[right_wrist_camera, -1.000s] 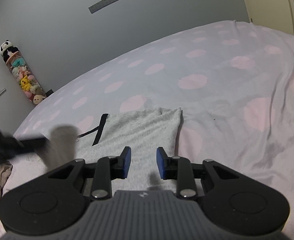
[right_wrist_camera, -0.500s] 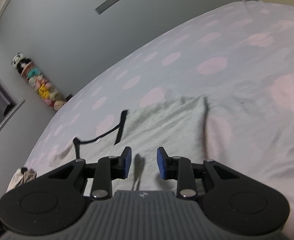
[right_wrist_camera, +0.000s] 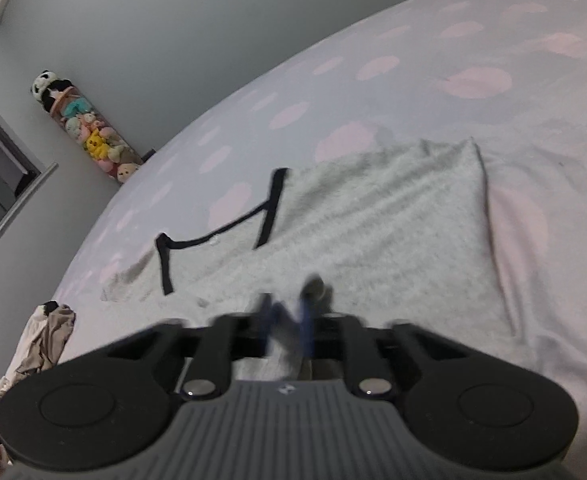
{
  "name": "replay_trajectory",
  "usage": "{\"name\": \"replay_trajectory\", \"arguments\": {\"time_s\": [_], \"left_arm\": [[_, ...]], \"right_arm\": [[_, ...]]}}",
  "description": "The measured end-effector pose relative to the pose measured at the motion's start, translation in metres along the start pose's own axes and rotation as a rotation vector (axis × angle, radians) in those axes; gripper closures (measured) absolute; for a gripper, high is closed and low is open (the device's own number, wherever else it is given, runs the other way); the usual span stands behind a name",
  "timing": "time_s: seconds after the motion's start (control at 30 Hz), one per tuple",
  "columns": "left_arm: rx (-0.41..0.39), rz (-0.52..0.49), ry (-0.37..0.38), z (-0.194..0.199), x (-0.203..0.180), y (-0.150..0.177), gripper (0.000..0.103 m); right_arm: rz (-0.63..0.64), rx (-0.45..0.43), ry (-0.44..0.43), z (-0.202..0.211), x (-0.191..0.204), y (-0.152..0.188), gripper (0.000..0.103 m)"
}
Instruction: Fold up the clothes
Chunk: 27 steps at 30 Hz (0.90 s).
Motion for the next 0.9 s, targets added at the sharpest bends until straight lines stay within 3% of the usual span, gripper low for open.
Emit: {"name": "replay_trajectory", "arguments": {"time_s": [0.13, 0.3, 0.33, 0.37, 0.5, 0.53, 0.67, 0.9], "left_arm": [[0.013, 0.079, 0.028, -0.013, 0.008, -0.004, 0.059], [-0.013, 0.037, 0.034, -0.026, -0.007, -0.008, 0.056], [-0.010, 0.031, 0.021, -0.030, -0.009, -0.007, 0.058], [-0.004, 0.028, 0.012, -0.033, -0.010, -0.007, 0.071], [0.016, 0.055, 0.018, -0.036, -0.002, -0.007, 0.086], [0.018, 0.057, 0.013, -0.036, 0.001, -0.007, 0.094], [0.032, 0.087, -0.005, -0.040, 0.014, -0.009, 0.098], [0.045, 0.097, -0.008, -0.042, 0.017, -0.008, 0.099]], "right_arm": [[0.019, -0.086, -0.026, 0.013, 0.013, -0.018, 0.099], [0.053, -0.155, -0.037, 0.017, 0.020, -0.040, 0.099], [0.065, -0.159, -0.030, 0.015, 0.020, -0.043, 0.099], [0.067, -0.162, -0.026, 0.015, 0.018, -0.045, 0.099], [0.033, -0.175, 0.004, 0.021, 0.005, -0.051, 0.100], [0.017, -0.172, 0.025, 0.023, 0.000, -0.052, 0.100], [-0.007, -0.110, 0.144, 0.020, -0.025, -0.046, 0.100], [-0.038, -0.042, 0.178, 0.005, -0.040, -0.027, 0.099]]}}
Point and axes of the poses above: each gripper's, at about its wrist camera, not at the fingertips, and z roughly against the way its jaws point, x to its left, y to its underside, the point moved 5 cm from there along -z, roughly the way its jaws point, and after that the axes turned 13 degrees about z, right-handed, at the moved point
